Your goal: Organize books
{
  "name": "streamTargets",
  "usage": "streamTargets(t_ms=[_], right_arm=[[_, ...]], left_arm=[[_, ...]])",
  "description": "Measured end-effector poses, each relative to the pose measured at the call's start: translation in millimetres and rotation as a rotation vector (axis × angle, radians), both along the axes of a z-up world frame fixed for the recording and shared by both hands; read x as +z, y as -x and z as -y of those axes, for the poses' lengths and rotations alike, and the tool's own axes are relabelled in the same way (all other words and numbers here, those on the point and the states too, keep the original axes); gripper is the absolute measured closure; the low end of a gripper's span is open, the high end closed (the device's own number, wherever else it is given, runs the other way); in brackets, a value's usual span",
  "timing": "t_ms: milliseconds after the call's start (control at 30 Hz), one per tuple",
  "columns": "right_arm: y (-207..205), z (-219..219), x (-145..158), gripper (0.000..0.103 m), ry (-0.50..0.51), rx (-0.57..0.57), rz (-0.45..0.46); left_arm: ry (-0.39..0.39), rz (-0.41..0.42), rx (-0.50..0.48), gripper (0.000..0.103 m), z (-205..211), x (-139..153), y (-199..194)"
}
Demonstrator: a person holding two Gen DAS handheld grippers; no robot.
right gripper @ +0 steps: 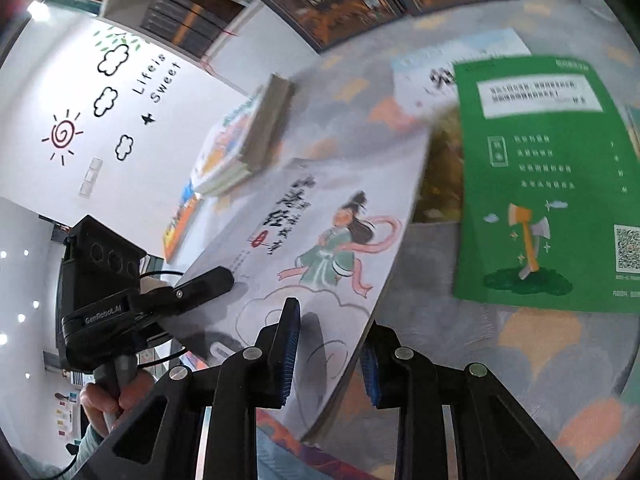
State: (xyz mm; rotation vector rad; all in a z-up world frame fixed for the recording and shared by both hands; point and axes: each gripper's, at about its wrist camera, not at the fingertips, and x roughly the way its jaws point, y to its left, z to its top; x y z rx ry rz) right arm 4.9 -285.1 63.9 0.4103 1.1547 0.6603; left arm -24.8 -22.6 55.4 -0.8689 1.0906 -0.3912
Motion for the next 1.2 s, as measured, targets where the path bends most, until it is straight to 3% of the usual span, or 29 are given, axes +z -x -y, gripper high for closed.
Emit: streamTargets(t_ms=[133,300,567,667,833,933,1033,1200], right_arm=[[11,-19,28,0.075,0.056,0.003,0.089],[1,-55,56,0.075,0.042,-0.009,0.146],[-62,-151,74,0.074,0.001,0.045,0.222],[-90,-192,65,0.073,-0.008,0.076,0.205],[-132,-236,35,0.073,-0.041,0.075,0.095],[-151,-252,28,0.073,-0.021,0.052,0.065],[-169,-262,20,0.073,0.002,0.03,0.034],[-193,-270,3,0.073,0.05,0.006,-0.01]], left_arm=[[-0.001,0.053,-0.044,0.091,-10,16,-6],[0.04,0.153,-0.043,0.091,-43,44,-17],[-0.044,0.237,0.032,0.089,-128,70,-49],[-0.068,0.216,0.085,0.089,-167,63,-67],[-0.064,0.14,0.141,0.089,-213,32,-96],[-0.045,0.106,0.151,0.088,-227,16,-112],[-0.024,0.069,0.173,0.079,-240,3,-127],[-0.051,0.04,0.228,0.079,-261,-10,-144]])
